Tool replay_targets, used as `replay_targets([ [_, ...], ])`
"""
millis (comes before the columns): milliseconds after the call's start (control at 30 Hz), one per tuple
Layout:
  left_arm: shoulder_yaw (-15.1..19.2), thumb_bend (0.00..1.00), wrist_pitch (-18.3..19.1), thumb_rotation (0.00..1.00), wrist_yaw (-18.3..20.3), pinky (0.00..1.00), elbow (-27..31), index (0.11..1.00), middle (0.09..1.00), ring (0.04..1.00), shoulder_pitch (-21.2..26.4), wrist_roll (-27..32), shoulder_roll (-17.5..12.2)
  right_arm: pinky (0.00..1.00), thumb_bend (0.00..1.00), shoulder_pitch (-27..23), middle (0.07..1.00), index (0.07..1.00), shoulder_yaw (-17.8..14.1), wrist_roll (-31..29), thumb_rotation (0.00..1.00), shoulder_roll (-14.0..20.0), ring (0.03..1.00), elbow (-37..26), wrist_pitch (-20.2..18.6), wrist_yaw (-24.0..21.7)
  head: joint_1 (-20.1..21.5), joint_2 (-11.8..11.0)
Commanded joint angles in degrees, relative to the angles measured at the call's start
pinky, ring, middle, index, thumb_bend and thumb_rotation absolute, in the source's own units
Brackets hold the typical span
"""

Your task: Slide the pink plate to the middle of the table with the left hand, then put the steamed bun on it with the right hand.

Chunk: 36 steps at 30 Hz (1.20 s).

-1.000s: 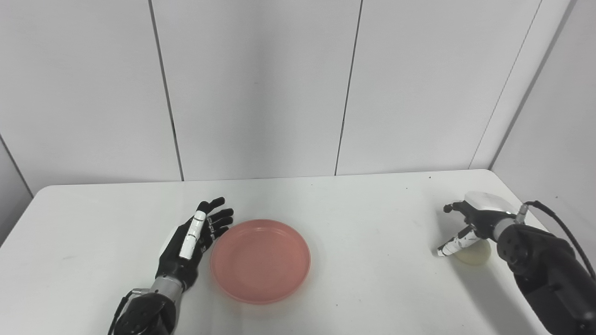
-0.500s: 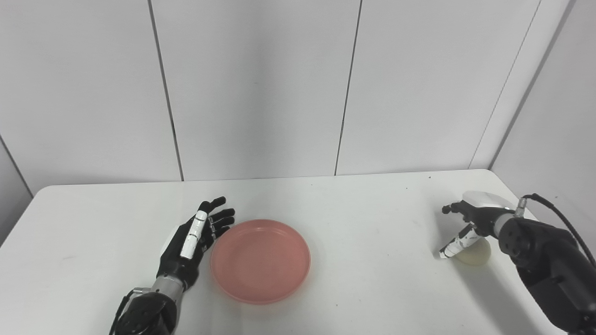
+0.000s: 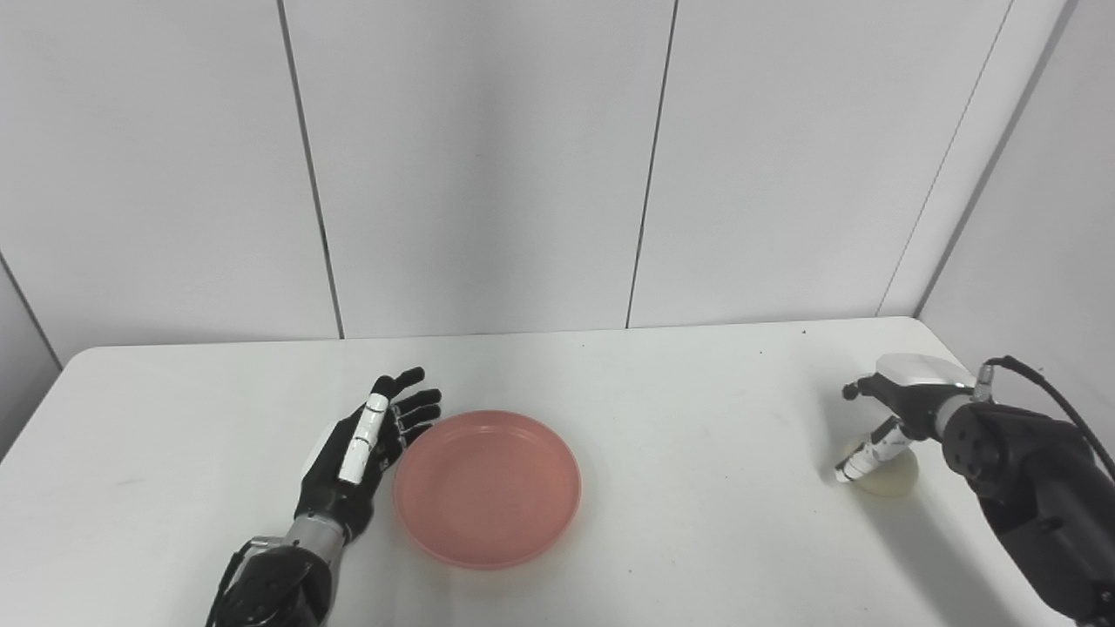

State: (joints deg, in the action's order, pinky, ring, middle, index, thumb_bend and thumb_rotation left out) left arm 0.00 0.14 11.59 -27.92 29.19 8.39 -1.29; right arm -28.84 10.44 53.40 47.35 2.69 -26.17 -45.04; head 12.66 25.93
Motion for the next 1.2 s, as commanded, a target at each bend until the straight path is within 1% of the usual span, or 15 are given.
replay_targets([
  [0,-0.37,0.69,0.23,0.90,0.36,0.81,-0.34,0.812,0.781,0.800,0.73,-0.49,-0.41,1.00,1.00,-2.40,0.936,0.850,-0.03,0.81,0.44,3.02,0.983,-1.26,0.36,-0.30,-0.03,0.05],
  [100,-0.36,0.69,0.30,0.90,0.47,0.81,-0.25,0.810,0.781,0.802,0.66,-0.31,-0.40,1.00,1.00,-2.46,0.959,0.855,0.72,0.56,0.47,3.44,0.994,-0.90,0.50,-0.23,-0.04,0.11],
  [233,-0.50,0.68,0.13,0.90,0.72,0.81,-0.28,0.810,0.786,0.805,0.65,-0.33,-0.49,1.00,1.00,-2.11,0.960,0.853,0.78,0.31,0.48,3.17,0.997,-1.00,-0.10,-0.09,-0.09,0.18],
  [367,-0.89,0.68,-0.21,0.91,0.95,0.81,-0.38,0.809,0.788,0.807,0.67,-0.65,-0.74,1.00,1.00,-1.36,0.955,0.849,-0.09,-0.66,0.47,2.63,0.985,-1.31,-0.51,0.32,-0.11,0.28],
  [433,-1.26,0.67,-0.49,0.91,1.00,0.82,-0.50,0.814,0.791,0.808,0.71,-0.97,-0.95,1.00,1.00,-1.05,0.947,0.846,-0.50,-1.03,0.49,2.40,0.975,-1.43,-0.55,0.62,-0.12,0.27],
  [533,-1.89,0.68,-1.80,0.92,1.43,0.82,-1.47,0.817,0.793,0.809,0.93,-1.35,-1.40,1.00,1.00,-0.48,0.941,0.841,-1.30,-1.56,0.50,1.94,0.964,-1.79,-0.63,0.78,-0.12,0.31],
  [700,-2.21,0.71,-2.03,0.90,1.54,0.81,-1.46,0.810,0.786,0.805,0.94,-1.73,-1.54,1.00,1.00,0.47,0.941,0.839,-3.32,-2.62,0.47,0.72,0.963,-2.64,-0.72,-0.08,-0.17,0.46],
  [900,-2.16,0.71,-1.65,0.89,1.95,0.80,-1.37,0.817,0.786,0.803,0.93,-1.51,-1.58,1.00,1.00,1.17,0.924,0.831,-3.81,-1.92,0.46,0.01,0.953,-3.68,-0.72,-0.46,-0.05,0.51],
  [1067,-2.16,0.71,-1.23,0.89,2.37,0.80,-1.23,0.819,0.790,0.805,0.91,-1.23,-1.64,1.00,1.00,1.03,0.922,0.825,-3.90,-0.55,0.47,-0.54,0.949,-2.47,-0.73,-0.73,-0.15,0.61],
  [1167,-2.23,0.70,-1.17,0.90,2.48,0.80,-1.14,0.825,0.790,0.805,0.92,-1.34,-1.72,0.93,1.00,1.11,0.921,0.821,-4.02,-0.95,0.45,-0.81,0.935,-1.55,-0.71,-0.52,-0.09,0.65],
])
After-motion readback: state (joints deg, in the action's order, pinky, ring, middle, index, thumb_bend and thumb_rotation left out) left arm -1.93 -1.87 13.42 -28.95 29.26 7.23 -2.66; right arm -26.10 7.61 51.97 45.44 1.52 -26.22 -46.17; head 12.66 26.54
